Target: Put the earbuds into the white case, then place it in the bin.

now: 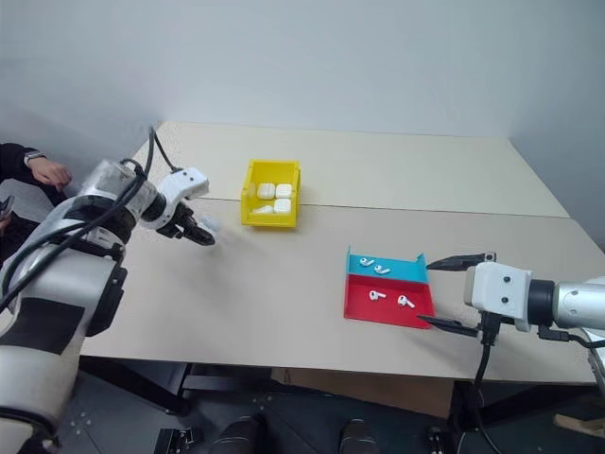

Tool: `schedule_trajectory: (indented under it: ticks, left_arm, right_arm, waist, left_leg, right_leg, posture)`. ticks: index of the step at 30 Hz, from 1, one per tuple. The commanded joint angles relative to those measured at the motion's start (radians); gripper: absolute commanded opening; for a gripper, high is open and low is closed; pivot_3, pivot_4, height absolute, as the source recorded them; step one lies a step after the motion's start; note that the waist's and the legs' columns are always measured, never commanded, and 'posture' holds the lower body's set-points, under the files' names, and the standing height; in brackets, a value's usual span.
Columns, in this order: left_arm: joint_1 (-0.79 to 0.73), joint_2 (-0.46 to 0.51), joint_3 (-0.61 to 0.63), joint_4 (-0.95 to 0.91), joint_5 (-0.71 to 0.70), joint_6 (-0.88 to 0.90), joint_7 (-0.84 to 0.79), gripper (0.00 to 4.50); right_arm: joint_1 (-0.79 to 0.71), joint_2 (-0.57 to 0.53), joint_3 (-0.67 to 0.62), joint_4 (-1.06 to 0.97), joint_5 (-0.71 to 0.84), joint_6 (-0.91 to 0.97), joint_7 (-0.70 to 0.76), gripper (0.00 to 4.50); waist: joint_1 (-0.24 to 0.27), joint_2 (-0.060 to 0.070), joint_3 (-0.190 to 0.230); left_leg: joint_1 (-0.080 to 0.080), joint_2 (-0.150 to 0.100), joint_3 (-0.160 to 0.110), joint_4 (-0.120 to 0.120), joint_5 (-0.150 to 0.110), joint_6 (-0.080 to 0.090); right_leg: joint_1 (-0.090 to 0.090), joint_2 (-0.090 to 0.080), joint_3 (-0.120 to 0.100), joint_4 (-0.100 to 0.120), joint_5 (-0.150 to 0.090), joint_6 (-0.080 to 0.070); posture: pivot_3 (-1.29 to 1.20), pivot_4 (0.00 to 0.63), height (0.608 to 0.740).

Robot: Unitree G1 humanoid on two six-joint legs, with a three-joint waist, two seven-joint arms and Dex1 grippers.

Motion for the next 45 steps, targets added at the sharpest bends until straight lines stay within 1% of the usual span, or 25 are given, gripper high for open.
schedule_trajectory:
  ticks: [1, 3, 5, 7, 8, 10, 11, 13, 15, 18, 20, 21, 24, 26, 29, 31, 34, 35, 39, 42, 45]
  left_arm:
    - [0.069, 0.049, 0.066, -0.28, -0.096, 0.01, -0.101, 2.8]
    - [0.195, 0.068, 0.154, -0.522, -0.198, 0.011, -0.111, 2.8]
    - [0.335, 0.074, 0.229, -0.759, -0.287, 0.013, -0.104, 2.8]
    - [0.465, 0.073, 0.288, -0.949, -0.37, 0.002, -0.096, 2.8]
    - [0.521, 0.076, 0.302, -1.028, -0.405, 0.002, -0.101, 2.8]
    - [0.642, 0.038, 0.361, -1.148, -0.504, -0.073, -0.094, 2.8]
    - [0.694, 0.009, 0.388, -1.186, -0.543, -0.123, -0.075, 2.8]
    - [0.775, -0.022, 0.395, -1.255, -0.579, -0.188, -0.052, 2.8]
    - [0.824, -0.045, 0.392, -1.288, -0.61, -0.242, -0.046, 2.8]
    - [0.916, -0.09, 0.381, -1.313, -0.652, -0.401, -0.067, 2.8]
    - [0.982, -0.16, 0.396, -1.319, -0.673, -0.522, -0.017, 2.8]
    - [1.006, -0.186, 0.395, -1.318, -0.673, -0.567, 0.004, 2.8]
    - [1.057, -0.218, 0.363, -1.315, -0.66, -0.655, 0.016, 2.8]
    - [1.094, -0.279, 0.364, -1.295, -0.711, -0.749, 0.012, 2.8]
    - [1.151, -0.333, 0.345, -1.302, -0.756, -0.783, 0.029, 2.8]
    - [1.175, -0.349, 0.334, -1.301, -0.778, -0.805, 0.019, 2.8]
    - [1.218, -0.334, 0.317, -1.326, -0.79, -0.806, 0.017, 2.8]
    - [1.23, -0.319, 0.313, -1.325, -0.785, -0.817, 0.005, 2.8]
    - [1.256, -0.279, 0.299, -1.329, -0.774, -0.833, -0.001, 2.8]
    - [1.272, -0.276, 0.291, -1.34, -0.758, -0.836, 0.044, 2.8]
    - [1.282, -0.263, 0.285, -1.364, -0.75, -0.821, 0.075, 2.8]
  right_arm:
    - [-0.034, -0.019, -0.041, -0.038, 0.036, 0.011, 0.009, 4.5]
    - [-0.049, -0.027, -0.037, -0.048, 0.047, 0.032, 0.015, 4.5]
    - [-0.066, -0.06, -0.02, -0.058, 0.037, 0.075, 0.031, 4.5]
    - [-0.082, -0.093, 0.003, -0.062, 0.02, 0.094, 0.053, 4.5]
    - [-0.093, -0.095, 0.012, -0.061, 0.011, 0.083, 0.053, 4.5]
    - [-0.125, -0.132, 0.047, -0.066, 0.017, 0.125, 0.086, 4.5]
    - [-0.142, -0.141, 0.06, -0.066, 0.023, 0.135, 0.101, 4.5]
    - [-0.184, -0.164, 0.096, -0.064, 0.026, 0.161, 0.131, 4.5]
    - [-0.219, -0.172, 0.125, -0.06, 0.015, 0.165, 0.151, 4.5]
    - [-0.27, -0.175, 0.178, -0.063, -0.021, 0.173, 0.156, 4.5]
    - [-0.294, -0.171, 0.203, -0.07, -0.036, 0.182, 0.156, 4.5]
    - [-0.302, -0.155, 0.207, -0.071, -0.043, 0.17, 0.143, 4.5]
    - [-0.348, -0.159, 0.258, -0.077, -0.072, 0.206, 0.151, 4.5]
    - [-0.415, -0.161, 0.319, -0.079, -0.08, 0.266, 0.186, 4.5]
    - [-0.537, -0.13, 0.426, -0.084, -0.115, 0.408, 0.2, 4.5]
    - [-0.584, -0.11, 0.465, -0.08, -0.111, 0.461, 0.22, 4.5]
    - [-0.628, -0.085, 0.533, -0.089, -0.152, 0.483, 0.245, 4.5]
    - [-0.65, -0.064, 0.572, -0.087, -0.186, 0.495, 0.242, 4.5]
    - [-0.709, -0.007, 0.661, -0.06, -0.271, 0.534, 0.239, 4.5]
    - [-0.756, 0.048, 0.73, -0.007, -0.349, 0.53, 0.236, 3.91]
    - [-0.776, 0.079, 0.767, 0.03, -0.41, 0.508, 0.232, 2.93]
  waist:
    - [-0.003, 0.0, 0.0]
    - [-0.005, 0.001, 0.0]
    - [-0.011, 0.002, -0.001]
    - [-0.014, 0.002, 0.0]
    - [-0.017, 0.002, -0.001]
    - [-0.021, 0.002, -0.001]
    - [-0.021, 0.002, -0.001]
    - [-0.022, 0.002, -0.001]
    - [-0.024, 0.002, -0.001]
    - [-0.026, 0.003, -0.002]
    - [-0.026, 0.003, -0.002]
    - [-0.027, 0.004, -0.002]
    - [-0.028, 0.004, -0.002]
    - [-0.029, 0.005, -0.003]
    - [-0.031, 0.005, -0.003]
    - [-0.031, 0.005, -0.003]
    - [-0.03, 0.005, -0.003]
    - [-0.03, 0.005, -0.003]
    - [-0.031, 0.006, -0.003]
    - [-0.031, 0.006, -0.004]
    - [-0.028, 0.006, -0.004]
  left_leg:
    - [0.0, 0.0, 0.0, 0.0, 0.0, 0.0]
    - [0.001, 0.0, 0.0, -0.001, 0.0, 0.0]
    - [0.001, 0.001, 0.0, -0.001, 0.0, 0.0]
    - [0.001, 0.001, 0.0, -0.001, 0.0, 0.0]
    - [0.002, 0.001, 0.0, -0.001, 0.0, 0.0]
    - [0.002, 0.001, 0.0, -0.001, 0.0, 0.0]
    - [0.002, 0.001, 0.001, 0.0, 0.0, 0.0]
    - [0.003, 0.001, 0.0, 0.001, 0.0, 0.0]
    - [0.005, 0.001, 0.001, 0.001, 0.0, 0.0]
    - [0.006, 0.001, 0.001, 0.001, 0.0, 0.0]
    - [0.009, 0.001, 0.001, 0.001, 0.0, 0.0]
    - [0.009, 0.001, 0.001, 0.002, 0.0, 0.0]
    - [0.009, 0.001, 0.001, 0.001, 0.0, 0.0]
    - [0.009, 0.001, 0.001, 0.001, 0.0, 0.0]
    - [0.009, 0.001, 0.001, 0.002, 0.0, 0.0]
    - [0.01, 0.001, 0.001, 0.002, 0.0, 0.0]
    - [0.01, 0.001, 0.001, 0.001, 0.0, 0.0]
    - [0.01, 0.001, 0.001, 0.001, 0.0, 0.0]
    - [0.009, 0.001, 0.001, 0.001, 0.0, 0.0]
    - [0.007, 0.001, 0.001, 0.001, 0.0, 0.0]
    - [0.005, 0.001, 0.001, 0.001, 0.0, 0.0]
  right_leg:
    - [0.0, 0.0, 0.0, 0.0, 0.0, 0.0]
    - [0.0, 0.0, 0.0, 0.001, -0.001, -0.001]
    - [0.0, 0.0, 0.0, 0.002, -0.002, -0.001]
    - [0.0, 0.0, 0.001, 0.003, -0.002, -0.002]
    - [0.0, 0.0, 0.001, 0.003, -0.002, -0.002]
    - [0.0, 0.001, 0.001, 0.003, -0.002, -0.002]
    - [0.0, 0.001, 0.001, 0.003, -0.002, -0.002]
    - [0.002, 0.001, 0.001, 0.003, -0.002, -0.002]
    - [0.004, 0.0, 0.001, 0.003, -0.002, -0.002]
    - [0.005, 0.0, 0.001, 0.002, -0.002, -0.002]
    - [0.009, 0.0, 0.001, 0.001, -0.002, -0.003]
    - [0.01, 0.0, 0.001, 0.001, -0.002, -0.003]
    - [0.01, 0.0, 0.001, 0.0, -0.002, -0.003]
    - [0.009, 0.0, 0.001, 0.0, -0.002, -0.003]
    - [0.01, -0.001, 0.001, 0.0, -0.002, -0.003]
    - [0.01, 0.0, 0.001, 0.0, -0.002, -0.003]
    - [0.009, 0.0, 0.001, 0.0, -0.002, -0.003]
    - [0.009, -0.001, 0.001, 0.0, -0.002, -0.003]
    - [0.008, -0.001, 0.001, 0.0, -0.003, -0.003]
    - [0.005, -0.001, 0.001, 0.0, -0.003, -0.003]
    - [0.003, -0.001, 0.001, 0.001, -0.002, -0.003]
  posture:
    - [0.0, 0.15, 0.74]
    - [0.0, 0.15, 0.74]
    - [0.0, 0.15, 0.74]
    - [0.0, 0.15, 0.74]
    - [0.0, 0.15, 0.74]
    - [0.0, 0.15, 0.74]
    - [0.0, 0.15, 0.74]
    - [0.0, 0.15, 0.74]
    - [0.0, 0.15, 0.74]
    - [0.0, 0.15, 0.74]
    - [0.0, 0.15, 0.74]
    - [0.0, 0.15, 0.74]
    - [0.0, 0.15, 0.74]
    - [0.0, 0.15, 0.74]
    - [0.0, 0.15, 0.74]
    - [0.0, 0.15, 0.74]
    - [0.0, 0.15, 0.74]
    - [0.0, 0.15, 0.74]
    - [0.0, 0.15, 0.74]
    - [0.0, 0.15, 0.74]
    - [0.0, 0.15, 0.74]
